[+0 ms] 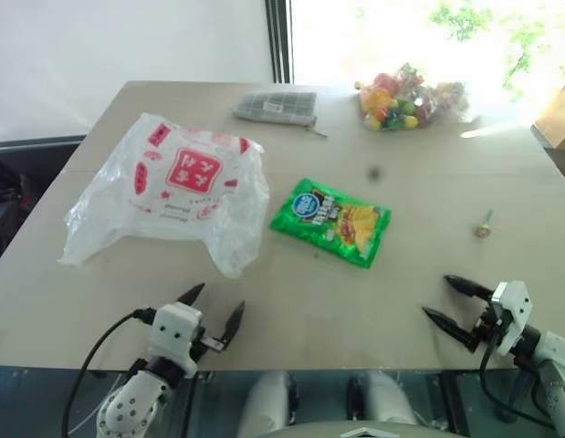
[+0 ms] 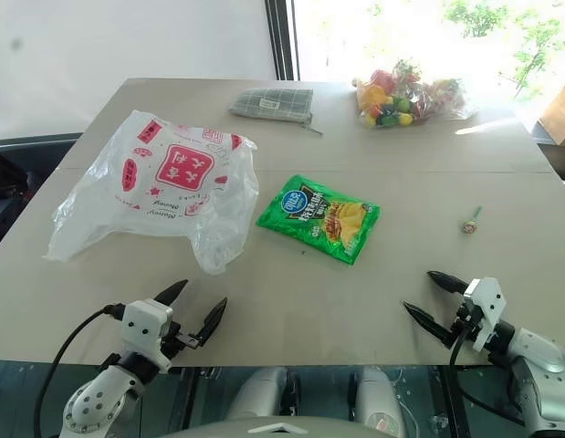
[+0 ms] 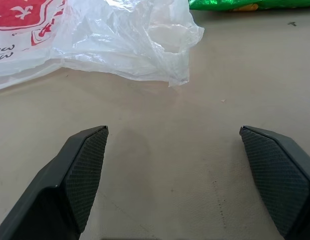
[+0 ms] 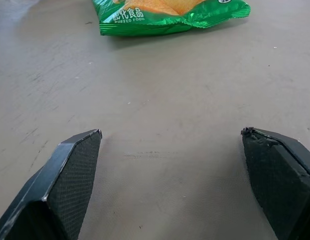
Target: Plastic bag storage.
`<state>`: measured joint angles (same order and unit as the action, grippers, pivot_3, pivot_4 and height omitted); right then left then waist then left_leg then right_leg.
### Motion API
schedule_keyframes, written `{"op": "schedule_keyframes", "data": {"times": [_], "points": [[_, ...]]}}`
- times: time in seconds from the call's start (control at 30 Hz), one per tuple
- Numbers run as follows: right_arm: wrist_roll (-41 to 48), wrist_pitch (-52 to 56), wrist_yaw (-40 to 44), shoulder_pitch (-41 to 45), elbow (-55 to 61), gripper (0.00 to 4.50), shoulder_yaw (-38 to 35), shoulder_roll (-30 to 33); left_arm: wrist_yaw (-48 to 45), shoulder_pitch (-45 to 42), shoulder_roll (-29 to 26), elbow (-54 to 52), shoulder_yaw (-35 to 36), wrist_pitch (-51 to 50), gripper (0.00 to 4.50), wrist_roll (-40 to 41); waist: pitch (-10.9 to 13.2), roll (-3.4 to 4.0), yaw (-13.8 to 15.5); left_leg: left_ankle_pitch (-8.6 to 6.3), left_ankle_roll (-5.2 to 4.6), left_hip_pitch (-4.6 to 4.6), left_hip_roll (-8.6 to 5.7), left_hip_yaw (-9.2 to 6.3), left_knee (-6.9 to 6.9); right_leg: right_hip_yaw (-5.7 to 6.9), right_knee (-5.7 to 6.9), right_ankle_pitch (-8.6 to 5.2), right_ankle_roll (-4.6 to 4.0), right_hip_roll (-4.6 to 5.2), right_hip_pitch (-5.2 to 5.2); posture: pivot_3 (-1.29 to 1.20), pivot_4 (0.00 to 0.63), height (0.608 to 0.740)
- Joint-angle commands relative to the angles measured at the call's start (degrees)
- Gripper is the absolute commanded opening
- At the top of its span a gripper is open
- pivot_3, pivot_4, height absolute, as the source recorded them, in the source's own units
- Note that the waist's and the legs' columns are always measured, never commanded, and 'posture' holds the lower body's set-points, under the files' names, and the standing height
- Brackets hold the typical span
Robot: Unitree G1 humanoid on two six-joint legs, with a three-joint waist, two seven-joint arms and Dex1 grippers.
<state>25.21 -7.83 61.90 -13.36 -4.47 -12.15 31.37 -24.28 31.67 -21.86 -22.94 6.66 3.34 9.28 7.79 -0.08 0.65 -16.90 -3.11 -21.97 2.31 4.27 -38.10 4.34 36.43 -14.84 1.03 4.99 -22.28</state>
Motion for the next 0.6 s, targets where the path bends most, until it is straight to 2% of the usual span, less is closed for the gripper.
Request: {"op": "schedule_keyframes", "data": {"times": [0.03, 0.6], "points": [[-0.46, 0.56, 0.25, -0.05, -0.65, 4.50, 1.23, -0.23, -0.31, 0.86, 0.09, 1.09, -0.03, -0.35, 4.46, -0.41, 0.00, 0.00, 0.00, 0.00, 0.00, 0.00, 0.00, 0.00, 0.00, 0.00, 0.00, 0.00, 0.00, 0.00, 0.00, 0.00, 0.150, 0.738], [-0.88, 0.55, 1.43, 3.06, -3.63, 4.50, 1.04, 0.31, 0.03, 0.49, 1.51, 1.71, -0.31, 0.57, 4.46, -0.70, -0.01, -0.04, 0.03, 0.01, -0.01, 0.01, -0.01, 0.03, -0.08, 0.00, 0.02, 0.01, 0.01, -0.02, 0.03, 0.00, 0.150, 0.738]]}}
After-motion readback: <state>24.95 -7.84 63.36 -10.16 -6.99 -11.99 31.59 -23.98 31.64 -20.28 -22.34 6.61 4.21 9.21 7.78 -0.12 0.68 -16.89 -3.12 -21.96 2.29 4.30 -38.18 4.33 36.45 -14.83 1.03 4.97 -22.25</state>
